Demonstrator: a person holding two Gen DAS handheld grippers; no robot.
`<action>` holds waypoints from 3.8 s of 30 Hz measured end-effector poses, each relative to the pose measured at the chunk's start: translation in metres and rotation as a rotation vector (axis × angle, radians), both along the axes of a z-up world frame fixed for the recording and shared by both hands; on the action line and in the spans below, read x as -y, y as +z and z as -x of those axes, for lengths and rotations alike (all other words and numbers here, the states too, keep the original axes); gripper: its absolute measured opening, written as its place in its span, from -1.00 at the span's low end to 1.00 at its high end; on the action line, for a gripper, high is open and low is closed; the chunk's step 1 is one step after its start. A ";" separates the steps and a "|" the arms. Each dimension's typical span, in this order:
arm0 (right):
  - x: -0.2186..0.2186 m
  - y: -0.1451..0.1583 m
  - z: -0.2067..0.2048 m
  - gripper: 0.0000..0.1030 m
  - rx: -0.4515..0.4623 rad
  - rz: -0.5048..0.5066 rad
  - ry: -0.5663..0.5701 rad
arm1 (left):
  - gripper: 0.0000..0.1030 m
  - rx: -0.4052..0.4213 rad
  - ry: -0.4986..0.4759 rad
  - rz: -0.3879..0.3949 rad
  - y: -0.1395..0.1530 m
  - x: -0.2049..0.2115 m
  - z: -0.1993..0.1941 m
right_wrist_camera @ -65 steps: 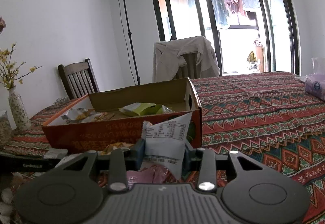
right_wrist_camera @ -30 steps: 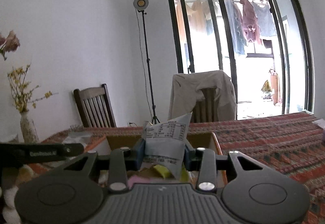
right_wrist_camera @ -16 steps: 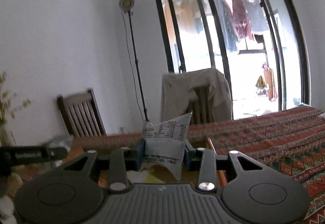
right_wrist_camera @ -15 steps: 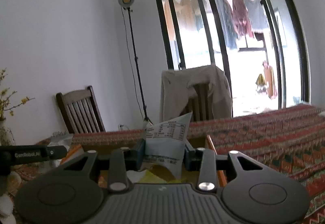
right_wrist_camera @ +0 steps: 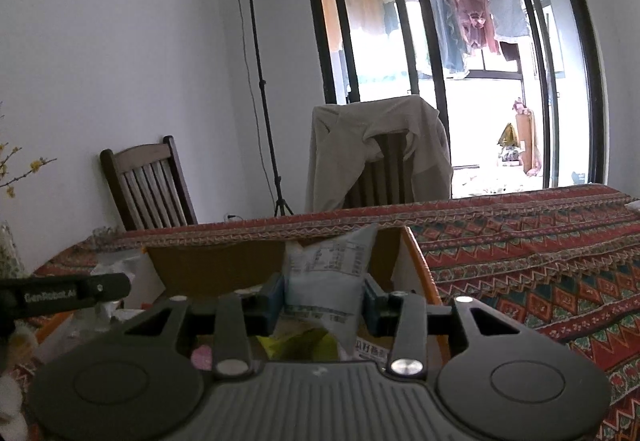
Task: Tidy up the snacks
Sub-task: 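Carry both white wrappers into the cardboard box and release them, then move both tools back over the snack pile, then grasp the pink packet with the right tool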
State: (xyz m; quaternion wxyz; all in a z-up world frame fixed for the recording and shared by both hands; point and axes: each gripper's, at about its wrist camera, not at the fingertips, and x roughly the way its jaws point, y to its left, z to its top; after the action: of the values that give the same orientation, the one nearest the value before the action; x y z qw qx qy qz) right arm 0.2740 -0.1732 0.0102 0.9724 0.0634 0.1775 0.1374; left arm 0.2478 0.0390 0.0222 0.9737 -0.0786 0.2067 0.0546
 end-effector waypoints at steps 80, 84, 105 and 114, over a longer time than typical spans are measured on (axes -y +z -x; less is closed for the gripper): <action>0.027 0.018 0.135 1.00 -0.039 0.105 0.015 | 1.00 -0.097 0.040 0.034 -0.027 -0.036 0.180; 0.037 0.002 0.150 1.00 -0.083 0.083 0.010 | 1.00 -0.117 0.040 0.044 -0.037 -0.039 0.181; 0.042 -0.027 0.167 1.00 -0.217 0.078 0.028 | 1.00 -0.109 0.022 0.089 -0.046 -0.044 0.181; 0.018 -0.030 0.142 1.00 -0.270 0.144 0.039 | 1.00 -0.118 0.017 0.137 -0.048 -0.050 0.180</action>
State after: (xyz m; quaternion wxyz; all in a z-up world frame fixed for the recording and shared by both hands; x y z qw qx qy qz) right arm 0.1317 -0.1912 -0.0198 0.9388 0.0082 0.3174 0.1332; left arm 0.0680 0.0895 -0.0258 0.9517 -0.1435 0.2661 0.0533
